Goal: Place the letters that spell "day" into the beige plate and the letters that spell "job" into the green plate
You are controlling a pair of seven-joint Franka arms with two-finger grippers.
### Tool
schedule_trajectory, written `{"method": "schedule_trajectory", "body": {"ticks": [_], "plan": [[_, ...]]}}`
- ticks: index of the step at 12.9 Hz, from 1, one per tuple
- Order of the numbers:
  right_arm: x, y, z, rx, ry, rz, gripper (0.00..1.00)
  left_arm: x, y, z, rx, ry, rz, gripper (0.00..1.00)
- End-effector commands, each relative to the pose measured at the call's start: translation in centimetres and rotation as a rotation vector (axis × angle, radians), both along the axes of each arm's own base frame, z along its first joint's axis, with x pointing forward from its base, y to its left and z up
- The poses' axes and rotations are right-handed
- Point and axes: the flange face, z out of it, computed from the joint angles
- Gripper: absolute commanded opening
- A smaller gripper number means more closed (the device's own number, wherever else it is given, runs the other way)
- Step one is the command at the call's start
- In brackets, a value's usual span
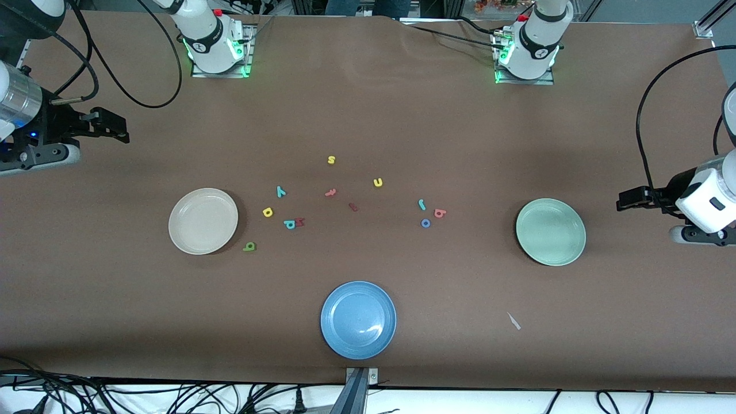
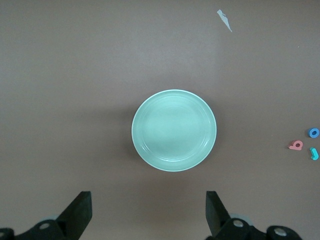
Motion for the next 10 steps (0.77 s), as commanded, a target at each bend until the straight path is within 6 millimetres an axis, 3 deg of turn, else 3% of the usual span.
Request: {"method": "schedule_trajectory", "body": {"ticks": [1,10], "plan": [[-0.13,0.09,-0.10,0.020,0.013,0.005,1.00,-0.13,-0.05,0.18,-0.020,-0.003,-0.020,1.00],[-0.16,0.33,-0.52,0.034,0.017,0.002,1.00,-0.22,0.23,0.53,-0.019,-0.007,-0.017,1.00]]}}
